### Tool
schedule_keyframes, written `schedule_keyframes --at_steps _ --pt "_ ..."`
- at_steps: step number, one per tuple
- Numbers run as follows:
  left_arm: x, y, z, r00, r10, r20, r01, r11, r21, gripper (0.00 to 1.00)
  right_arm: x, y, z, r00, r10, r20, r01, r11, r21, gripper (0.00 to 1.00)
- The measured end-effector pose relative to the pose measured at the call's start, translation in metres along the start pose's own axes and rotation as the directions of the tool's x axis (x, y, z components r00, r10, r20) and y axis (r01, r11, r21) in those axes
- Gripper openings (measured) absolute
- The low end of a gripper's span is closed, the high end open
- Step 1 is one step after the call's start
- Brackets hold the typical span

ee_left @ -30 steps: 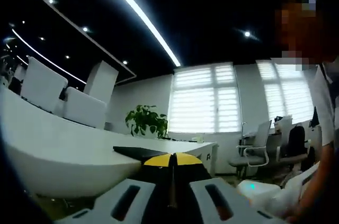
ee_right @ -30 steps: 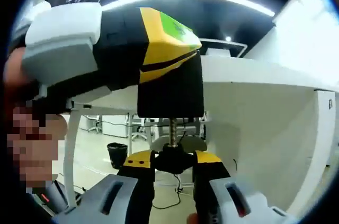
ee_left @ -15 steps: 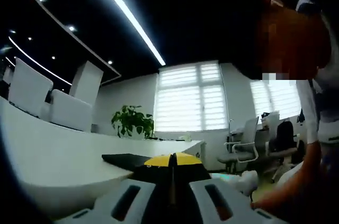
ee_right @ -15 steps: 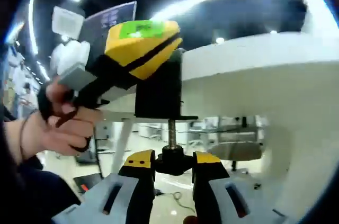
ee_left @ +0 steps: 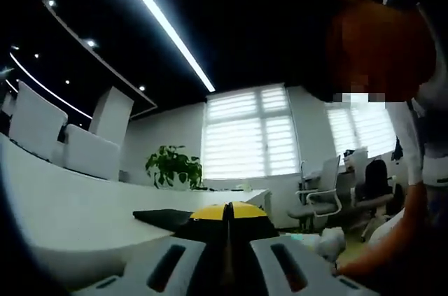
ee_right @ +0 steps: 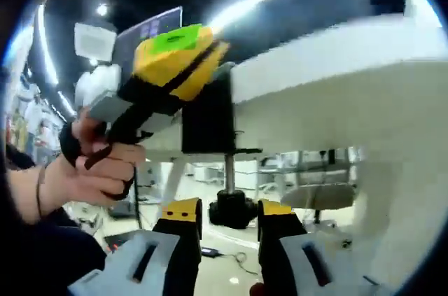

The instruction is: Clamp the fixed fixture on the desktop, loosen the retaining clip, secure it to the edge of the desk, and tighten the retaining clip.

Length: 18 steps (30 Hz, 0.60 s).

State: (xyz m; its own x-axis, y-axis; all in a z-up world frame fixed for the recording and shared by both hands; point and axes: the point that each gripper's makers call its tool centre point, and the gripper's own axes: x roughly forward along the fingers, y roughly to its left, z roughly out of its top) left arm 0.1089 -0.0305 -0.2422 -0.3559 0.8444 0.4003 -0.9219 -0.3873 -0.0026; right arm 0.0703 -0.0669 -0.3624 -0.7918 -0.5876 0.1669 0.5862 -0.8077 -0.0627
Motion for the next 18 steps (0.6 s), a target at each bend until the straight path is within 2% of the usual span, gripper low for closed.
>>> schedule_keyframes --at_steps 1,3,5,7,9,10,12,13,16,18 --pt "0.000 0.000 0.000 1.000 0.007 -0.001 -0.007 1.000 0.014 0.02 -0.007 0.005 -0.002 0.999 -0.037 -0.010 0.037 0.999 0.002 0.35" --pt "0.001 0.000 -0.001 1.000 0.016 -0.004 -0.016 0.999 0.031 0.02 -0.025 0.004 -0.005 0.987 -0.153 -0.049 0.148 0.986 -0.081 0.36" --pt "0.000 0.000 -0.001 1.000 0.025 -0.008 -0.024 0.999 0.047 0.02 -0.040 0.007 -0.001 0.969 -0.240 -0.052 0.237 0.970 -0.056 0.36" --pt "-0.001 0.001 -0.001 0.999 0.035 -0.012 -0.034 0.998 0.058 0.02 -0.045 0.009 0.006 0.954 -0.297 -0.034 0.296 0.955 -0.029 0.36" --pt "-0.004 0.003 0.000 0.999 0.046 -0.010 -0.046 0.997 0.061 0.02 -0.042 0.017 0.013 0.955 -0.295 -0.031 0.293 0.955 -0.046 0.37" --pt "-0.005 0.004 0.001 0.999 0.053 -0.007 -0.052 0.997 0.059 0.02 -0.036 0.014 0.016 0.944 -0.329 -0.028 0.326 0.942 -0.085 0.38" --pt "-0.006 0.005 0.001 0.998 0.055 -0.001 -0.055 0.997 0.049 0.02 -0.029 0.016 0.017 0.943 -0.331 -0.027 0.328 0.941 -0.084 0.38" --pt "-0.006 0.004 0.001 0.998 0.055 -0.001 -0.055 0.997 0.048 0.02 -0.029 0.012 0.019 0.934 -0.357 -0.019 0.354 0.931 -0.089 0.39" --pt "-0.006 0.003 0.000 0.998 0.061 -0.006 -0.060 0.996 0.064 0.02 -0.020 0.004 0.018 0.924 -0.383 -0.023 0.379 0.919 -0.107 0.39" --pt "-0.007 0.003 -0.001 0.998 0.063 -0.009 -0.062 0.996 0.065 0.02 -0.014 -0.002 0.021 0.919 -0.394 -0.003 0.390 0.912 -0.129 0.39"
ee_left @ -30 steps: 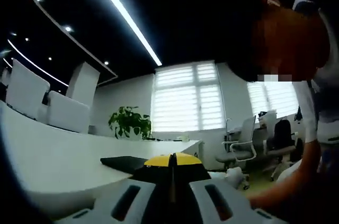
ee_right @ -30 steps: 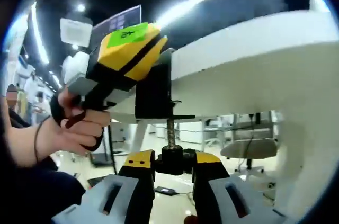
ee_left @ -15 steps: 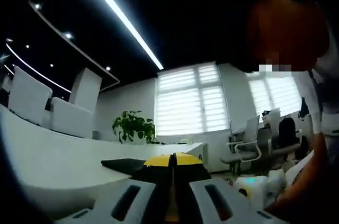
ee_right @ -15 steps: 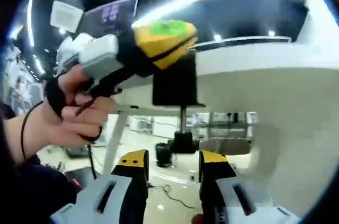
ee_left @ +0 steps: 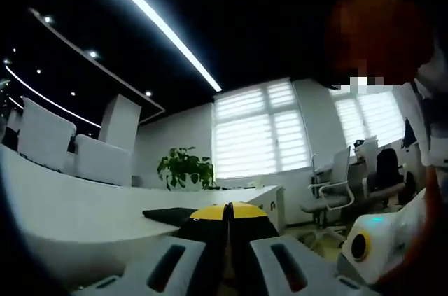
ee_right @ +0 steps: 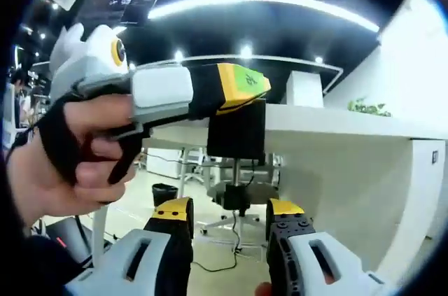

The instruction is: Clamp the fixed fixture on the desktop, loosen the retaining clip, secure it to the edge of the desk, and tighten the retaining clip.

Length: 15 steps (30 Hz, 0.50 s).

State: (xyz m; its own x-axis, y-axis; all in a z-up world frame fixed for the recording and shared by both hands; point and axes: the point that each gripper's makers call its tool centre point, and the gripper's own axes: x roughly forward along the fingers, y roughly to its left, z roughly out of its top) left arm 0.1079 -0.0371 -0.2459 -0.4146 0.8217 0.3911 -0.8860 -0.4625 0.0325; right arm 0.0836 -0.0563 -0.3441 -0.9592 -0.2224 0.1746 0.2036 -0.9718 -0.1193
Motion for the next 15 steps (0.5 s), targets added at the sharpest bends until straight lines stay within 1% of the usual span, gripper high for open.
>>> schedule_keyframes --at_steps 3,4,5,8,10,12,13,15 --pt "-0.001 0.000 -0.002 1.000 0.002 0.001 -0.002 1.000 -0.003 0.02 0.009 -0.001 0.003 1.000 -0.009 0.013 0.009 1.000 0.006 0.37" --pt "-0.001 0.000 -0.002 1.000 0.000 -0.003 0.000 1.000 0.005 0.02 0.010 -0.003 0.004 0.999 -0.026 0.019 0.026 1.000 -0.010 0.36" --pt "-0.001 0.000 -0.002 1.000 -0.004 -0.011 0.004 1.000 0.017 0.02 0.012 -0.003 0.004 0.999 -0.029 0.019 0.030 0.999 -0.025 0.36" --pt "-0.001 0.000 -0.002 1.000 -0.006 -0.017 0.006 1.000 0.009 0.02 0.019 0.001 -0.002 1.000 -0.022 0.008 0.022 1.000 -0.015 0.34" --pt "-0.001 0.000 -0.002 1.000 -0.006 -0.011 0.007 1.000 0.017 0.02 0.022 0.001 -0.002 1.000 -0.018 0.007 0.018 1.000 -0.010 0.31" --pt "0.000 0.000 -0.002 1.000 -0.005 -0.005 0.005 1.000 0.009 0.02 0.025 -0.003 -0.001 1.000 -0.028 0.009 0.028 1.000 -0.002 0.26" --pt "0.000 0.000 -0.002 1.000 -0.006 -0.004 0.006 1.000 0.006 0.02 0.026 -0.006 -0.002 0.999 -0.036 0.004 0.036 0.999 0.006 0.24" --pt "0.001 0.001 -0.002 1.000 -0.007 -0.004 0.007 1.000 0.005 0.02 0.026 -0.007 -0.004 0.999 -0.033 -0.002 0.033 0.999 0.011 0.24"
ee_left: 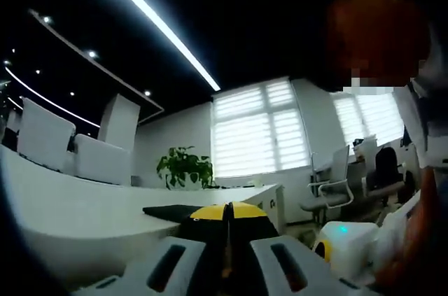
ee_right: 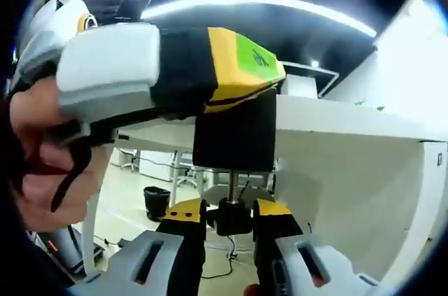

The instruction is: Clamp the fixed fixture on the desktop, loosen the retaining clip, secure it to the edge of the desk, and tighten the retaining clip.

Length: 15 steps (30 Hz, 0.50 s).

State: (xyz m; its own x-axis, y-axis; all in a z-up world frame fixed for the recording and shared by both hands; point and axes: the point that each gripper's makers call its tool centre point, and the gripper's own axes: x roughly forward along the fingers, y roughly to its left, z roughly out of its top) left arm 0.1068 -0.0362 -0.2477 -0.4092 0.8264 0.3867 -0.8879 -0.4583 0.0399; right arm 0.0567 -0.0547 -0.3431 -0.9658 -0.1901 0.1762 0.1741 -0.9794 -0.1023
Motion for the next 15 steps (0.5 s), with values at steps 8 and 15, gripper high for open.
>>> schedule_keyframes --at_steps 8,15 --pt "0.000 -0.001 -0.001 1.000 -0.007 -0.004 0.007 1.000 0.008 0.02 -0.002 0.008 0.000 0.990 0.130 0.050 -0.130 0.991 -0.014 0.23" --pt "-0.001 -0.001 0.000 1.000 -0.009 -0.003 0.009 1.000 0.003 0.02 0.000 0.019 0.001 0.887 0.450 0.105 -0.458 0.886 0.073 0.23"
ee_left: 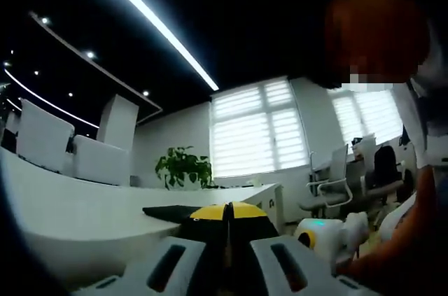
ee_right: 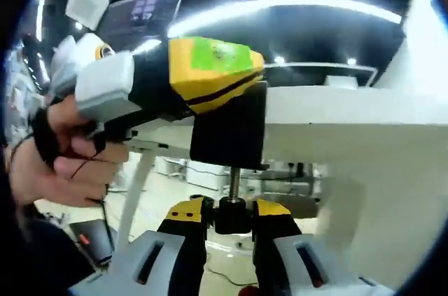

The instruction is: Clamp the fixed fixture on the desktop, loosen the retaining clip, secure it to the edge of the desk, and tighten the retaining clip.

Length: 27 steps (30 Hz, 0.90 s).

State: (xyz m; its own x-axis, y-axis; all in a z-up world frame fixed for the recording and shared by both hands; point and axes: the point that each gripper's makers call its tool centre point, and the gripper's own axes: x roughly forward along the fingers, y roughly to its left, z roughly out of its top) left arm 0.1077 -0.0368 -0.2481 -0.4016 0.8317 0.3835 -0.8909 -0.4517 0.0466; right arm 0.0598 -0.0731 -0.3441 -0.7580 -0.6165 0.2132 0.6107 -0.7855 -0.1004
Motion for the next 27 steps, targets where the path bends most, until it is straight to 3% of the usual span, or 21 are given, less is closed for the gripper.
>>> schedule_keyframes --at_steps 1,3,5,7,12,17,21,25,27 --pt "0.000 0.000 0.000 1.000 -0.001 0.000 0.001 1.000 -0.002 0.02 0.000 0.000 0.000 0.998 0.060 0.004 -0.060 0.998 0.037 0.23" --pt "0.000 0.000 -0.001 1.000 -0.004 -0.002 0.004 1.000 0.001 0.02 0.000 0.000 -0.001 0.988 0.155 -0.006 -0.155 0.988 0.016 0.23" --pt "-0.001 -0.001 -0.001 1.000 -0.009 0.000 0.009 1.000 0.010 0.02 0.000 0.002 -0.002 0.965 0.263 -0.018 -0.259 0.958 0.122 0.23" --pt "-0.001 0.000 -0.001 1.000 -0.013 -0.003 0.013 1.000 0.005 0.02 0.000 0.002 -0.003 0.947 0.322 -0.012 -0.317 0.937 0.150 0.23" --pt "-0.002 0.000 -0.001 1.000 -0.024 -0.003 0.024 1.000 -0.005 0.02 0.003 0.003 -0.006 0.906 0.423 0.005 -0.411 0.877 0.251 0.23" --pt "-0.002 0.000 0.002 0.999 -0.028 0.015 0.029 0.999 -0.015 0.02 0.005 0.006 -0.004 0.890 0.457 0.006 -0.445 0.864 0.235 0.23" --pt "-0.003 0.000 0.002 0.999 -0.029 0.027 0.029 0.999 -0.022 0.02 0.003 0.006 -0.004 0.903 0.429 0.022 -0.423 0.880 0.218 0.23" --pt "-0.002 0.000 0.000 1.000 -0.026 0.011 0.026 1.000 -0.011 0.02 0.001 -0.001 -0.007 0.950 0.313 -0.017 -0.300 0.924 0.239 0.25" --pt "-0.002 0.000 0.000 1.000 -0.023 0.013 0.023 1.000 -0.007 0.02 -0.004 -0.010 -0.006 0.980 0.191 -0.050 -0.180 0.969 0.171 0.34"
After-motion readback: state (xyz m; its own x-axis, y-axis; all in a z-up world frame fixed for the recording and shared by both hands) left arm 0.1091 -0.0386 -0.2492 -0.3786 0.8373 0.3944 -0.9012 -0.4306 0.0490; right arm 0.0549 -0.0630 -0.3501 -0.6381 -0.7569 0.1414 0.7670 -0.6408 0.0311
